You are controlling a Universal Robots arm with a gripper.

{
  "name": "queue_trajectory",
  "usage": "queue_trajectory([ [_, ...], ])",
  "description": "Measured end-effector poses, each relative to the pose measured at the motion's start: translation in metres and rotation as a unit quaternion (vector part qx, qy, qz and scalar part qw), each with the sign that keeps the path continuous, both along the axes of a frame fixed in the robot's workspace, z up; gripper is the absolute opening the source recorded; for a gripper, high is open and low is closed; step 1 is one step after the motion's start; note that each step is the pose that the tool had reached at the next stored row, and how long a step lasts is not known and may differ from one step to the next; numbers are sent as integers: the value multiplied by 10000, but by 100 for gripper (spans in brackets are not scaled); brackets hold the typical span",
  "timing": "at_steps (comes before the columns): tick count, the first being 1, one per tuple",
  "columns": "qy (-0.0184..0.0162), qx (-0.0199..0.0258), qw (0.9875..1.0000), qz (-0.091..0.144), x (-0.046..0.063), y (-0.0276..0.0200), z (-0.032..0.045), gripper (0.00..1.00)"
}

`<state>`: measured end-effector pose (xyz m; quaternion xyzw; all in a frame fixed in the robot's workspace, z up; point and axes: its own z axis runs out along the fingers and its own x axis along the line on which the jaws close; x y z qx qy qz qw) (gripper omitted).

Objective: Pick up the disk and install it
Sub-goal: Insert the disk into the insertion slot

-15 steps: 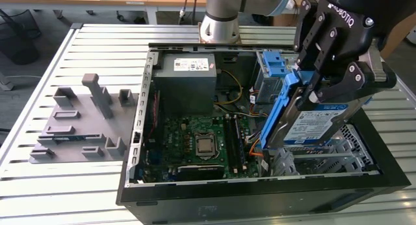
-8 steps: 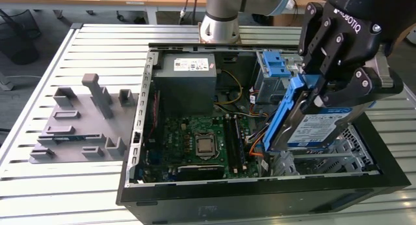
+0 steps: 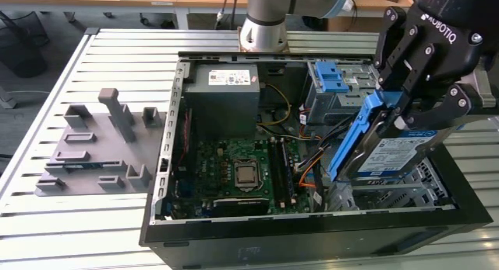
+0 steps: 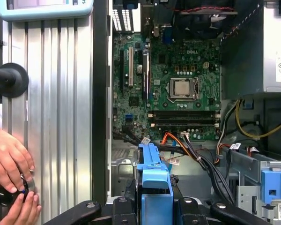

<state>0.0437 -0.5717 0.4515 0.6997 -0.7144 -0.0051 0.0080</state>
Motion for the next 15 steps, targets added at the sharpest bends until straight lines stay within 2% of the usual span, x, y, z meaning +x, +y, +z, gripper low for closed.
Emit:
queue_trajectory([
  [6, 0, 0, 10000, 4, 94, 5, -4, 36],
  [7, 0, 0, 10000, 5, 154, 19, -7, 36],
  [12, 0, 0, 10000, 5, 162, 20, -7, 36],
  [15, 0, 1, 10000, -2, 206, 27, -13, 36],
])
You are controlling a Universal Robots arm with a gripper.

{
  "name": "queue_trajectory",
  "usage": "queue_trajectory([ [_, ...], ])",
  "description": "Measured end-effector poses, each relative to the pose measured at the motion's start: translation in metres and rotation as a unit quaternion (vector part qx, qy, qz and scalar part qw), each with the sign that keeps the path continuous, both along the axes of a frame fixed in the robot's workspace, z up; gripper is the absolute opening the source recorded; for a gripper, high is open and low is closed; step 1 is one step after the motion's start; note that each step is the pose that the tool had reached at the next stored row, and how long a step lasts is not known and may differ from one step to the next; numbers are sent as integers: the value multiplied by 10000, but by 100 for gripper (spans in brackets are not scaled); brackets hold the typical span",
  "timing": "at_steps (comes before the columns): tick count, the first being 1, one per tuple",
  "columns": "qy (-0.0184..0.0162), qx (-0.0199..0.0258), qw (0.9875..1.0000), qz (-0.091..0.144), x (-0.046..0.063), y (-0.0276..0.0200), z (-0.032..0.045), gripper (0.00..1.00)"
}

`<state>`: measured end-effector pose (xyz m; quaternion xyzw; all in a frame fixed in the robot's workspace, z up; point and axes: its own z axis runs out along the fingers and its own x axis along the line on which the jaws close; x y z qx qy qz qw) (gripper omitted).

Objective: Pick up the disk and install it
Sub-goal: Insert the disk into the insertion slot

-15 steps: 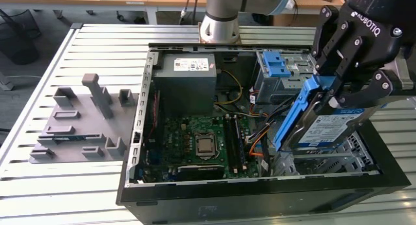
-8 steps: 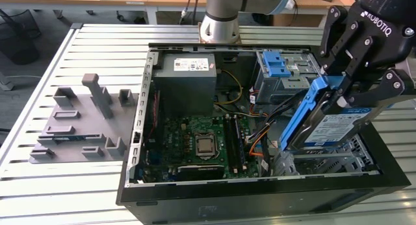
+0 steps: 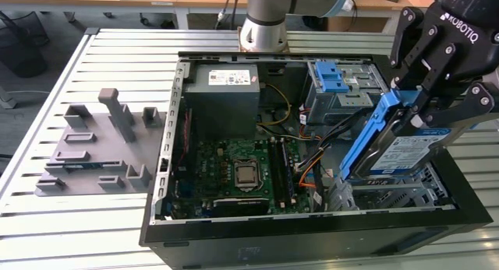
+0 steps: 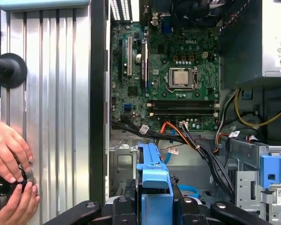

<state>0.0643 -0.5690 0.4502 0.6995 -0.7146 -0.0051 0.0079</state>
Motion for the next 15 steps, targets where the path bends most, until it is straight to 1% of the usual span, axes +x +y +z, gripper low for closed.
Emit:
queue_trajectory([
  [5, 0, -1, 10000, -67, 43, 17, -20, 36],
  [9, 0, -1, 10000, -67, 63, 34, -33, 36],
  [13, 0, 1, 10000, -67, 81, 37, -44, 36],
  [15, 0, 1, 10000, -67, 108, 39, -49, 36],
])
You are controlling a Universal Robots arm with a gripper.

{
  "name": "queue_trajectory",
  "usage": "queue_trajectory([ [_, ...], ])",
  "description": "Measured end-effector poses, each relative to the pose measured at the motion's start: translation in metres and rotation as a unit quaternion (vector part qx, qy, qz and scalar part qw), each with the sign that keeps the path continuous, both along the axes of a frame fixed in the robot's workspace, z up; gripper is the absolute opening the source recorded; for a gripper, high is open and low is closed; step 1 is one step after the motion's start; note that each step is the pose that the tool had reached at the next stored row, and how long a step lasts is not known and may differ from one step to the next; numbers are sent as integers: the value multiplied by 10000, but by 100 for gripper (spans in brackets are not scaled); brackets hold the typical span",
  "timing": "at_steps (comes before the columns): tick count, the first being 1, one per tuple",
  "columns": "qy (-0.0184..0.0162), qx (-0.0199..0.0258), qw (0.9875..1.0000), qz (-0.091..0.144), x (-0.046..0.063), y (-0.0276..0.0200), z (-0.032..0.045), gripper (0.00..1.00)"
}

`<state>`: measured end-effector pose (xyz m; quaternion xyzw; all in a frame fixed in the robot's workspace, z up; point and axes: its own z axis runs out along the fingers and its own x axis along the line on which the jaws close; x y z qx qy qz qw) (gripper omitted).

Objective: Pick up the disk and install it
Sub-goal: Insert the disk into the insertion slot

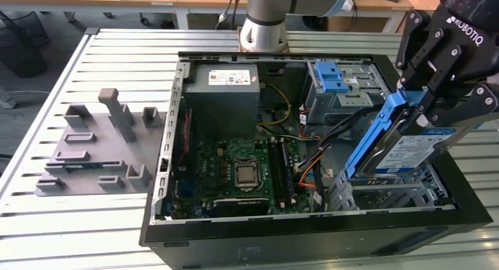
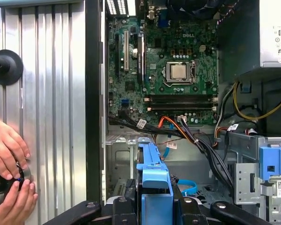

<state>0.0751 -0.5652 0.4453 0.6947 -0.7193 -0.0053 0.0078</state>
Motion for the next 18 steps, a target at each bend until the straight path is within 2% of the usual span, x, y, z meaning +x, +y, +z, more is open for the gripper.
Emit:
queue_trajectory([
  [18, 0, -5, 10000, 15, 4, -5, -112, 36],
])
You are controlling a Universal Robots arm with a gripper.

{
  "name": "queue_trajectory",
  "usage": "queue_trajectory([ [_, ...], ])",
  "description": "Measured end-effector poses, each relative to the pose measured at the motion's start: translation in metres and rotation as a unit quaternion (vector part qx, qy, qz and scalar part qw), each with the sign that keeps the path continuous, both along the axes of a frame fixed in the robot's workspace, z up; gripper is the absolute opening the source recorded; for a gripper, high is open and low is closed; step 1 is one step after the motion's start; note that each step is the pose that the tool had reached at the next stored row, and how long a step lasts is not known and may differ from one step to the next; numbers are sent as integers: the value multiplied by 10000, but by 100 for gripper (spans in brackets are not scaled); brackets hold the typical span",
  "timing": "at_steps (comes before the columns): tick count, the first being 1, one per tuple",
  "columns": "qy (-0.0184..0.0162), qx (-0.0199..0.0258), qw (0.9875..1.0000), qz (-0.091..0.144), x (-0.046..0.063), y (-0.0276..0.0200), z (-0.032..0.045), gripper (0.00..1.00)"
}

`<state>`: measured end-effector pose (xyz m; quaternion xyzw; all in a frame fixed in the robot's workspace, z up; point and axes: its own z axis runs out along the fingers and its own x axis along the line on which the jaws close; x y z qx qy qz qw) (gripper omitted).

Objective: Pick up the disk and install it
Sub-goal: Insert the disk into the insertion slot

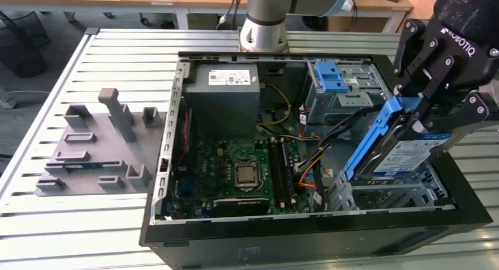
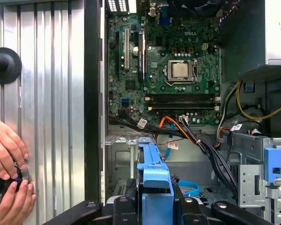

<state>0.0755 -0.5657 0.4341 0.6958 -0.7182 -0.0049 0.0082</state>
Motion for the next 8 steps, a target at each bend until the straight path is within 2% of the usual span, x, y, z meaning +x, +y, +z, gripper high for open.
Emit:
queue_trajectory([
  [3, -1, 20, 10000, 0, -1, -3, -24, 36],
  [5, -1, 5, 10000, 0, 0, 0, -9, 36],
  [8, 0, 6, 10000, 3, 0, 0, -11, 36],
])
